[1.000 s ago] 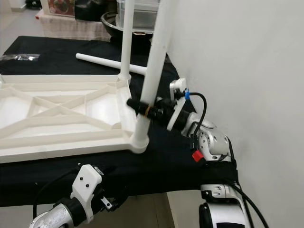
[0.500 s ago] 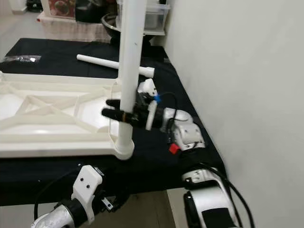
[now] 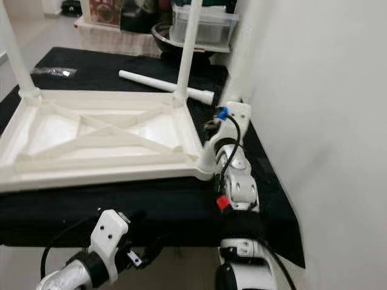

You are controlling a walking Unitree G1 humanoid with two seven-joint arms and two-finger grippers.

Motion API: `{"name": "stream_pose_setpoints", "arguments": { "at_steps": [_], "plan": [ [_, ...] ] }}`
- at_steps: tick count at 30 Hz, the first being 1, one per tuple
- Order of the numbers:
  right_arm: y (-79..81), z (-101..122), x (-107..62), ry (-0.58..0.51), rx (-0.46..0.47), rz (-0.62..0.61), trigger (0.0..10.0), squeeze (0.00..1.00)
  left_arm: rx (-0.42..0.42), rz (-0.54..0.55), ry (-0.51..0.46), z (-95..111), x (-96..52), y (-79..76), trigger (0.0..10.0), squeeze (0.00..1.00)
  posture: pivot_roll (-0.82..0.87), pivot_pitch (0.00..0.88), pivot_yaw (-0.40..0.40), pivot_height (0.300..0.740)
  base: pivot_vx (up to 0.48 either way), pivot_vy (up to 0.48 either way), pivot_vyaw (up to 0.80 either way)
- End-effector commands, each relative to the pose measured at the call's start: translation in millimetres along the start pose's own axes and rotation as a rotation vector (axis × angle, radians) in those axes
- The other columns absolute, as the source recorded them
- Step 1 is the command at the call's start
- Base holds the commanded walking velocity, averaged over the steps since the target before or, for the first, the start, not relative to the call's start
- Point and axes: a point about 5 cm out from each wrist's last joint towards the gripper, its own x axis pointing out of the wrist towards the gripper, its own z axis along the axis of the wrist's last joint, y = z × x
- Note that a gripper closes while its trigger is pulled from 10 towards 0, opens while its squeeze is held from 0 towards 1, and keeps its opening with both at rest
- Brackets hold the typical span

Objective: Building children table

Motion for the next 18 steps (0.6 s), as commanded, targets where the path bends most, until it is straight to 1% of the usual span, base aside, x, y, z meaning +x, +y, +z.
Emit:
{"name": "stream_pose_setpoints", "arguments": {
  "at_steps": [1, 2, 3, 4, 6, 7, 8, 9, 10, 11, 12, 13, 14, 15, 17, 18],
  "plan": [
    [-15.9, -18, -5.0, 0.094, -0.007, -0.118, 0.0, 0.0, -0.013, -0.006, 0.016, -3, 0.5, -1.2, 10.0, 0.0, 0.14, 0.085, -0.136, 0.74, 0.0, 0.0, 0.0],
    [-5.4, -21, -8.4, 0.104, 0.026, -0.099, 0.0, 0.0, -0.012, -0.005, 0.016, -3, 0.5, -1.1, 10.0, 0.0, 0.14, 0.086, -0.136, 0.74, 0.0, 0.0, 0.0],
    [-5.4, -21, -8.4, 0.104, 0.026, -0.099, 0.0, 0.0, -0.012, -0.005, 0.016, -3, 0.5, -1.1, 10.0, 0.0, 0.14, 0.086, -0.136, 0.74, 0.0, 0.0, 0.0],
    [18.5, -21, -10.3, 0.084, 0.081, -0.004, 10.0, 1.0, -0.012, -0.005, 0.017, -3, 0.5, -1.4, 10.0, 0.0, 0.14, 0.083, -0.137, 0.74, 0.0, 0.0, 0.0],
    [18.5, -21, -10.3, 0.084, 0.081, -0.004, 10.0, 1.0, -0.012, -0.005, 0.017, -3, 0.5, -1.4, 10.0, 0.0, 0.14, 0.083, -0.137, 0.74, 0.0, 0.0, 0.0],
    [25.7, -21, -10.7, 0.071, 0.099, 0.034, 10.0, 1.0, -0.013, -0.005, 0.017, -3, 0.4, -1.6, 10.0, 0.0, 0.14, 0.083, -0.137, 0.74, 0.0, 0.0, 0.0],
    [25.7, -21, -10.7, 0.071, 0.099, 0.034, 10.0, 1.0, -0.013, -0.005, 0.017, -3, 0.4, -1.6, 10.0, 0.0, 0.14, 0.083, -0.137, 0.74, 0.0, 0.0, 0.0],
    [30.7, -16, -9.6, 0.035, 0.109, 0.071, 10.0, 1.0, -0.014, -0.006, 0.017, -4, 0.4, -1.8, 10.0, 0.0, 0.14, 0.082, -0.139, 0.74, 0.0, 0.0, 0.0],
    [30.7, -16, -9.6, 0.035, 0.109, 0.071, 10.0, 1.0, -0.014, -0.006, 0.017, -4, 0.4, -1.8, 10.0, 0.0, 0.14, 0.082, -0.139, 0.74, 0.0, 0.0, 0.0],
    [33.5, -9, -8.4, -0.002, 0.116, 0.101, 10.0, 1.0, -0.015, -0.005, 0.017, -4, 0.4, -1.8, 10.0, 0.0, 0.13, 0.082, -0.14, 0.74, 0.0, 0.0, 0.0],
    [33.5, -9, -8.4, -0.002, 0.116, 0.101, 10.0, 1.0, -0.015, -0.005, 0.017, -4, 0.4, -1.8, 10.0, 0.0, 0.13, 0.082, -0.14, 0.74, 0.0, 0.0, 0.0],
    [37.2, -4, -6.0, -0.027, 0.149, 0.174, 10.0, 0.0, -0.016, -0.006, 0.017, -4, 0.5, -2.0, 10.0, 0.0, 0.13, 0.081, -0.138, 0.74, 0.0, 0.0, 0.0],
    [37.2, -4, -6.0, -0.027, 0.149, 0.174, 10.0, 0.0, -0.016, -0.006, 0.017, -4, 0.5, -2.0, 10.0, 0.0, 0.13, 0.081, -0.138, 0.74, 0.0, 0.0, 0.0],
    [37.9, 3, -2.3, -0.065, 0.166, 0.279, 10.0, 0.0, -0.017, -0.006, 0.016, -4, 0.7, -2.1, 10.0, 0.0, 0.13, 0.078, -0.139, 0.74, 0.0, 0.0, 0.0],
    [37.9, 3, -2.3, -0.065, 0.166, 0.279, 10.0, 0.0, -0.017, -0.006, 0.016, -4, 0.7, -2.1, 10.0, 0.0, 0.13, 0.078, -0.139, 0.74, 0.0, 0.0, 0.0],
    [37.3, 9, -1.2, -0.078, 0.19, 0.42, 10.0, 0.0, -0.017, -0.008, 0.016, -4, 0.9, -2.2, 10.0, 0.0, 0.13, 0.073, -0.138, 0.74, 0.0, 0.0, 0.0]
  ]
}}
